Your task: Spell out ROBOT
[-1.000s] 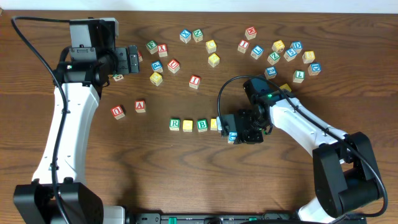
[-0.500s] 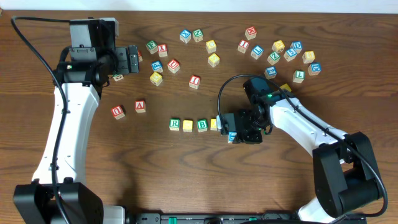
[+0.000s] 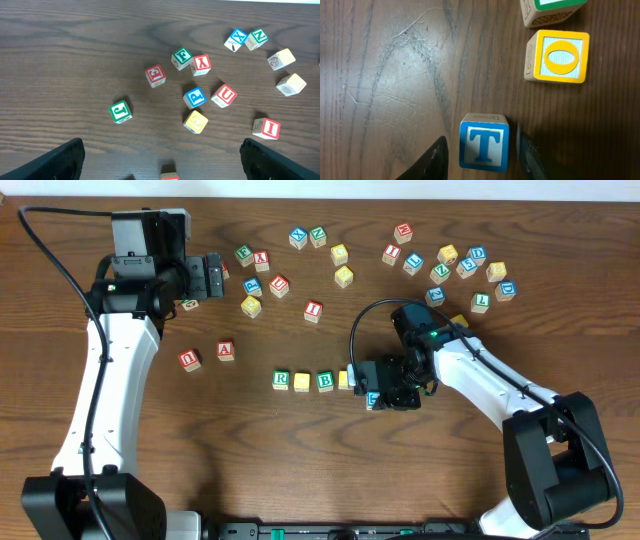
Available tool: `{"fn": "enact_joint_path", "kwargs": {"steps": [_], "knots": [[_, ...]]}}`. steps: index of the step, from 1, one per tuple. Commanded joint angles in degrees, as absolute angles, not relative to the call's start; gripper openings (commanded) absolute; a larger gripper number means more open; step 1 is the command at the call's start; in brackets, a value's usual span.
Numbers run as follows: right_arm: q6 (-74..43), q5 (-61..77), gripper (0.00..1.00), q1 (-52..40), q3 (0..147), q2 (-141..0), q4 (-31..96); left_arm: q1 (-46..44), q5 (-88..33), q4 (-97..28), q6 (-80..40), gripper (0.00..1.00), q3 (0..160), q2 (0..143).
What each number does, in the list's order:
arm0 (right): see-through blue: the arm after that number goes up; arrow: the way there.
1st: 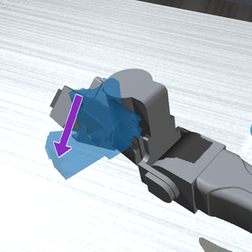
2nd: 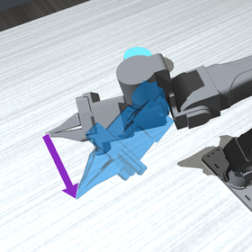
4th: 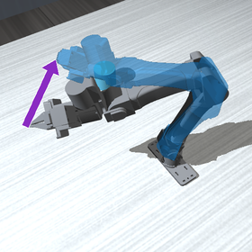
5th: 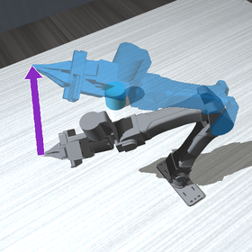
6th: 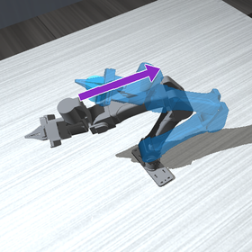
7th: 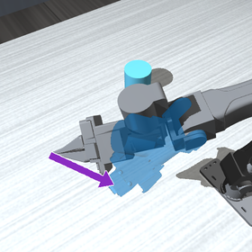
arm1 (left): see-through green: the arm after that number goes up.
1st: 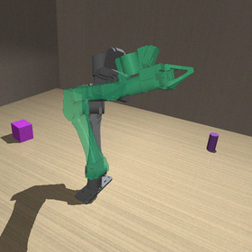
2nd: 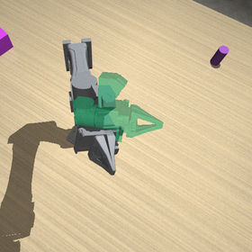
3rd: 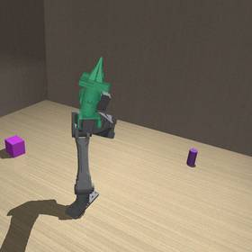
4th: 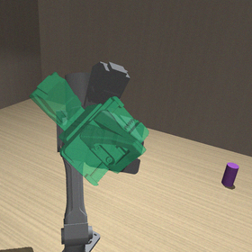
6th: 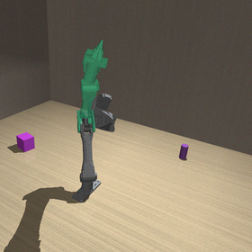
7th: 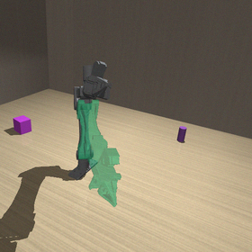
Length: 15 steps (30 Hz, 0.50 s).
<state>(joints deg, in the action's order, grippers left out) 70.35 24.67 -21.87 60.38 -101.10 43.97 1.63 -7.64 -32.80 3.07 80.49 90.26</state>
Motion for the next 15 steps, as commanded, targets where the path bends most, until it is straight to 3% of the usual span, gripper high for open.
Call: {"fn": "enact_joint_path", "kwargs": {"steps": [1,15], "knots": [[71.90,26.04,0.39,-21.45,59.77,-101.38,43.27,1.69,-8.38,-32.77,3.40,0.98,81.23,89.36],[71.88,25.65,0.42,-21.45,57.95,-101.41,41.04,1.69,-8.38,-32.77,3.40,0.98,81.23,89.36]]}}
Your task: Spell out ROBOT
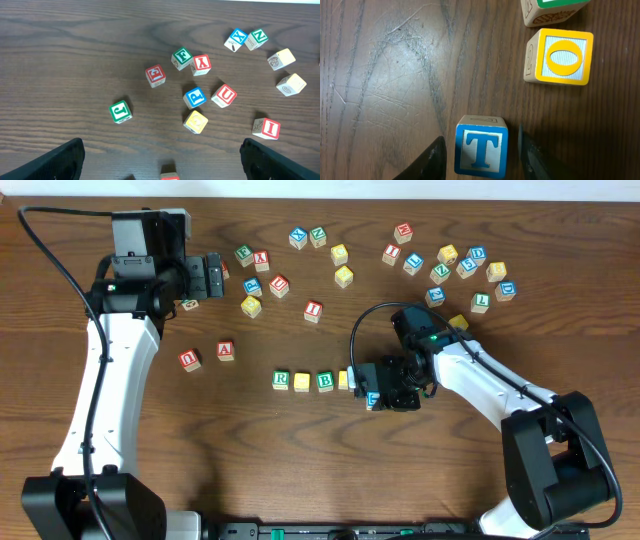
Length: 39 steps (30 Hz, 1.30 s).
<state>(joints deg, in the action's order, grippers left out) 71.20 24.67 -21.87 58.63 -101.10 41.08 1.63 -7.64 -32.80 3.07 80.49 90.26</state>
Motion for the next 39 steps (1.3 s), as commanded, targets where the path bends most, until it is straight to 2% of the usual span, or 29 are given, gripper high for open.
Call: {"fn": "enact_joint_path", "kwargs": {"steps": [1,6,13,15,18,20,31,39], "knots": [[71.88,25.65,0.42,-21.45,57.82,-101.41,40.95,1.69,-8.38,-32.77,3.40,0.98,81.23,89.36],[71.88,25.67,0.45,-21.45,57.08,-101.41,40.25,1.69,-8.38,-32.77,3.40,0.98,81.23,89.36],[71.83,25.69,0.41,-21.45,56.62,-101.41,39.46,1.69,-8.38,-32.80,3.40,0.98,81.23,89.36],[71.57,25.89,0.36,-21.47,56.60,-101.41,39.44,1.69,-8.38,-32.77,3.40,0.98,81.23,89.36],[71.09,26.33,0.19,-21.45,56.60,-101.41,39.44,1.69,-8.38,-32.77,3.40,0.98,81.23,89.36],[70.70,26.33,0.17,-21.45,56.58,-101.41,39.42,1.69,-8.38,-32.77,3.40,0.98,81.23,89.36],[70.59,26.52,0.18,-21.47,56.55,-101.41,39.38,1.69,-8.38,-32.80,3.40,0.98,81.23,89.36],[63.94,26.52,0.22,-21.47,56.55,-101.41,35.94,1.69,-8.36,-32.80,3.40,0.98,81.23,89.36]]}}
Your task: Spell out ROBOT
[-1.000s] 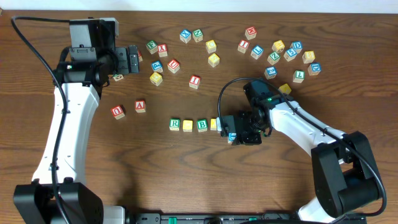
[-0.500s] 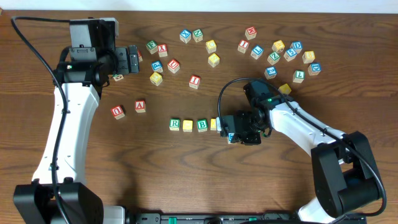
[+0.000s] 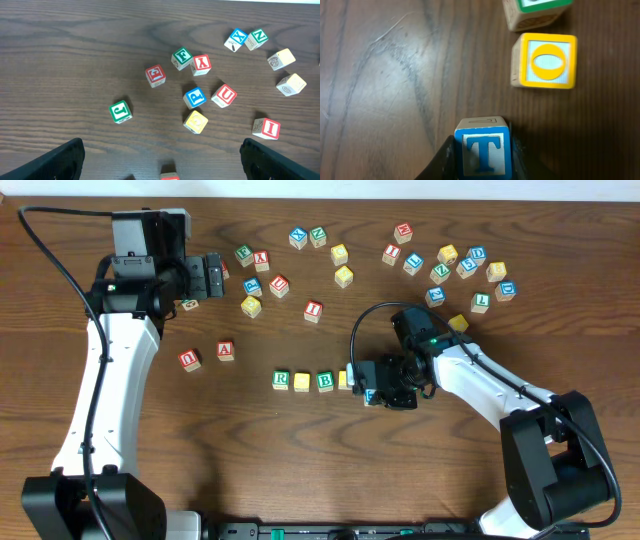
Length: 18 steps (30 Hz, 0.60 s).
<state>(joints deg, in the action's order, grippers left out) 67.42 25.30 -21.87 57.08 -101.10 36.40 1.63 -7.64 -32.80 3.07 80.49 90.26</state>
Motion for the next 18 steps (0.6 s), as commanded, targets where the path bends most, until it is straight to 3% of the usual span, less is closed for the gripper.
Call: {"fn": "enact_joint_path", "kwargs": {"steps": [1,18], "knots": [[63.46,26.52,0.22,-21.45,56.55,-101.41,35.70,1.69,-8.36,-32.77,3.40,0.98,81.23,89.36],[51.59,24.32,0.22,-21.45,56.55,-101.41,31.68,1.69,-8.38,-32.77,3.40,0.98,81.23,89.36]]}}
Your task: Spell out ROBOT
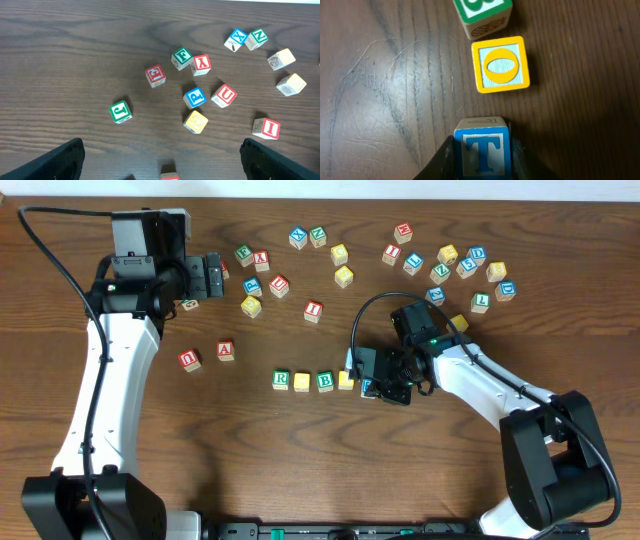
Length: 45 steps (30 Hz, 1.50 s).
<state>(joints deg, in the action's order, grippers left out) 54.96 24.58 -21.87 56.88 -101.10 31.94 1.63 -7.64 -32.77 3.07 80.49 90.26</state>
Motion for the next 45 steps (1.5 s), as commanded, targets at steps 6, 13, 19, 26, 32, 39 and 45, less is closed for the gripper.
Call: {"fn": "enact_joint_path", "kwargs": {"steps": [6,13,19,26,32,39,45], "knots": [[47.79,23.92,0.22,-21.47,56.55,-101.41,30.52,1.69,-8.38,-32.77,3.40,0.98,81.23,89.36],[41.82,23.92,0.24,-21.47,56.55,-101.41,27.77,1.69,-8.38,-32.77,3.40,0.98,81.23,89.36],[38.72,23.92,0.26,-21.47,56.55,-101.41,26.00,1.69,-8.38,-32.77,3.40,0.98,81.23,89.36],[37.19,23.22,0.22,-21.47,56.55,-101.41,25.89,1.69,-8.36,-32.77,3.40,0.98,81.23,89.36],[36.71,22.59,0.19,-21.45,56.49,-101.41,25.93,1.69,-8.38,-32.77,3.40,0.98,81.23,89.36],[36.21,21.04,0.15,-21.45,56.45,-101.41,25.91,1.69,-8.38,-32.77,3.40,0.98,81.23,89.36],[33.28,19.55,0.16,-21.45,56.21,-101.41,25.54,1.69,-8.38,-32.80,3.40,0.98,81.23,89.36]]}}
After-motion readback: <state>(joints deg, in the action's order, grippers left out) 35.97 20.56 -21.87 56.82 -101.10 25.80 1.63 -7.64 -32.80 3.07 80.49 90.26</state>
